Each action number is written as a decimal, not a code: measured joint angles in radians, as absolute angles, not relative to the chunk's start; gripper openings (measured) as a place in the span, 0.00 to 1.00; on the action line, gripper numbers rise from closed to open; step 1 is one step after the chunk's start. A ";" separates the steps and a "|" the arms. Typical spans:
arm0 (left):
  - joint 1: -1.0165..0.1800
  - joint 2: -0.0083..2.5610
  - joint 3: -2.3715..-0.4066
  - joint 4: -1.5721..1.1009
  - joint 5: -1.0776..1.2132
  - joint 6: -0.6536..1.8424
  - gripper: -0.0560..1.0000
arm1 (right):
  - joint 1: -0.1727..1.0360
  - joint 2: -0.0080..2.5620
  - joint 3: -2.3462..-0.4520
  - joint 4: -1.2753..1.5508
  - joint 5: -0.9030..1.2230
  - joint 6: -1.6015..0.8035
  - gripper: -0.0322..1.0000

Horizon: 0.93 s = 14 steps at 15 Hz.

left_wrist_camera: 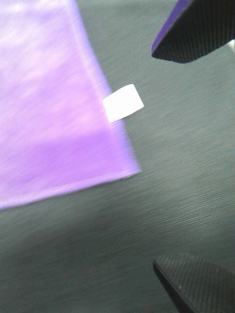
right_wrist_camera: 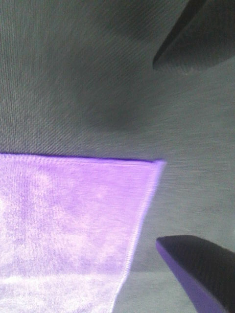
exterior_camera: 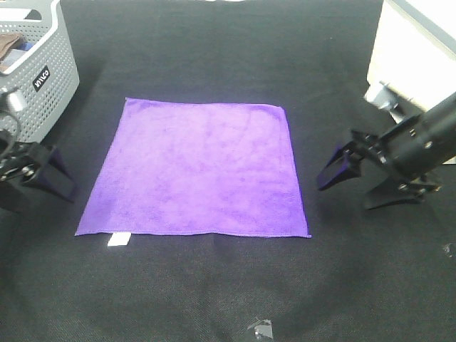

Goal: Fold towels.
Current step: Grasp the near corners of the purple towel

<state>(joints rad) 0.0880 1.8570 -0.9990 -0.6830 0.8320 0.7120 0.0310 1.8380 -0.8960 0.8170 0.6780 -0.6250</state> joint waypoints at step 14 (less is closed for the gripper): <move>0.022 2.056 -1.131 -0.704 0.835 0.722 0.99 | 0.034 1.988 -0.918 0.976 0.688 -0.764 0.83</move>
